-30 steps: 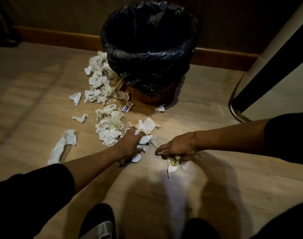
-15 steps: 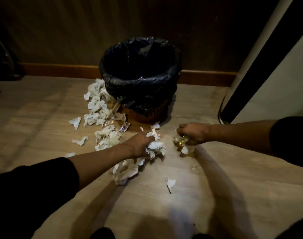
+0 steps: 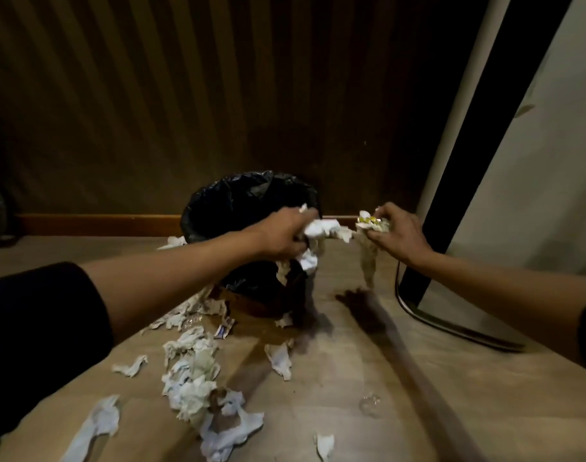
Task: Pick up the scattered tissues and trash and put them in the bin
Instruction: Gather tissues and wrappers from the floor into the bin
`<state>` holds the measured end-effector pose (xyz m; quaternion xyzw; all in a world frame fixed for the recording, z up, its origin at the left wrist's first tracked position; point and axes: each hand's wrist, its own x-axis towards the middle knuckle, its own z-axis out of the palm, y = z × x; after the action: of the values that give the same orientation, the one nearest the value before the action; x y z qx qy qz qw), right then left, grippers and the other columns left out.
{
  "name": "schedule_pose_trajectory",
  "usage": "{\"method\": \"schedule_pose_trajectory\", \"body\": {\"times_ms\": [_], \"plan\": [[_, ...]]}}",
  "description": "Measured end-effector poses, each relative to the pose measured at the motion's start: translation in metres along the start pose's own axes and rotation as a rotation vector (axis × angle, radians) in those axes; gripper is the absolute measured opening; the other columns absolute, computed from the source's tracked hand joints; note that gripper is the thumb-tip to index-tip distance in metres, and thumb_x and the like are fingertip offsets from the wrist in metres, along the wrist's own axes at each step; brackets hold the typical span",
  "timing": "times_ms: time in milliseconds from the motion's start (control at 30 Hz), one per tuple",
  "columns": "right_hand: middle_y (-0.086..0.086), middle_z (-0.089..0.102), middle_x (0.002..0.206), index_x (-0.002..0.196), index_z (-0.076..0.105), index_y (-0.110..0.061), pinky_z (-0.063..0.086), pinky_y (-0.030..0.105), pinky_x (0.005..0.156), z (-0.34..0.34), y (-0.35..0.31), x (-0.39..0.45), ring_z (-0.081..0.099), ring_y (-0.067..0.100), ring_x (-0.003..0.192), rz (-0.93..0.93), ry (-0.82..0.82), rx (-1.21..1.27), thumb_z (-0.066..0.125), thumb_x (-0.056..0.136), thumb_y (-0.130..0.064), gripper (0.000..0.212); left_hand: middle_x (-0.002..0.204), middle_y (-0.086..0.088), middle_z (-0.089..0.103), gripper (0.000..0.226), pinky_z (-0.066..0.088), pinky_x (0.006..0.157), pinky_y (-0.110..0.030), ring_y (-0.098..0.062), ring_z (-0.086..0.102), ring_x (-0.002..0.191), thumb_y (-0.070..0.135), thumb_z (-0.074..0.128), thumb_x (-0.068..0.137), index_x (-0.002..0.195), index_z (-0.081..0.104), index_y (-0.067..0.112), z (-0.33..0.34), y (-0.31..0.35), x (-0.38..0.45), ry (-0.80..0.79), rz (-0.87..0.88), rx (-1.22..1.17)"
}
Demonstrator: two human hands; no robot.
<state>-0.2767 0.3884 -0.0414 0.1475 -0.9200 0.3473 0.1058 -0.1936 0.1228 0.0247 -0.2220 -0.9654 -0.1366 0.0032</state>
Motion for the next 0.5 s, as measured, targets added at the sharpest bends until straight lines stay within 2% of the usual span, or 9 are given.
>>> {"method": "schedule_pose_trajectory", "body": {"times_ms": [133,267,367,500], "plan": [[-0.005,0.064,0.102,0.102,0.062,-0.024,0.047,0.024,0.069,0.003,-0.056,0.029,0.061,0.014,0.095,-0.01,0.081,0.156,0.079,0.079,-0.027,0.028,0.091,-0.008,0.059,0.024,0.039,0.068,-0.032,-0.028,0.06,0.089,0.016,0.06,0.075,0.097,0.054,0.008,-0.047,-0.024,-0.009,0.292,-0.142,-0.152],[-0.005,0.067,0.108,0.099,0.064,-0.033,0.057,0.039,0.084,0.007,-0.12,0.055,0.063,0.018,0.105,-0.019,0.108,0.343,0.08,0.073,-0.047,0.033,0.092,-0.002,0.061,0.023,0.036,0.071,-0.027,-0.02,0.057,0.088,0.024,0.067,0.083,0.102,0.06,0.014,-0.074,-0.064,-0.029,0.52,-0.432,-0.228],[-0.005,0.065,0.112,0.107,0.067,-0.025,0.055,0.034,0.087,0.017,-0.163,0.065,0.063,0.015,0.107,-0.015,0.092,0.466,0.08,0.077,-0.043,0.037,0.102,-0.004,0.063,0.034,0.046,0.075,-0.032,-0.022,0.059,0.091,0.032,0.07,0.083,0.111,0.06,0.014,-0.079,-0.088,-0.035,0.584,-0.641,-0.339],[-0.007,0.065,0.107,0.112,0.069,-0.02,0.054,0.027,0.08,0.042,-0.201,0.068,0.063,0.013,0.104,0.025,0.049,0.535,0.08,0.08,-0.038,0.038,0.108,-0.008,0.065,0.037,0.05,0.074,-0.033,-0.027,0.065,0.097,0.036,0.069,0.084,0.111,0.055,0.015,-0.071,-0.098,-0.034,0.603,-0.746,-0.44]]}}
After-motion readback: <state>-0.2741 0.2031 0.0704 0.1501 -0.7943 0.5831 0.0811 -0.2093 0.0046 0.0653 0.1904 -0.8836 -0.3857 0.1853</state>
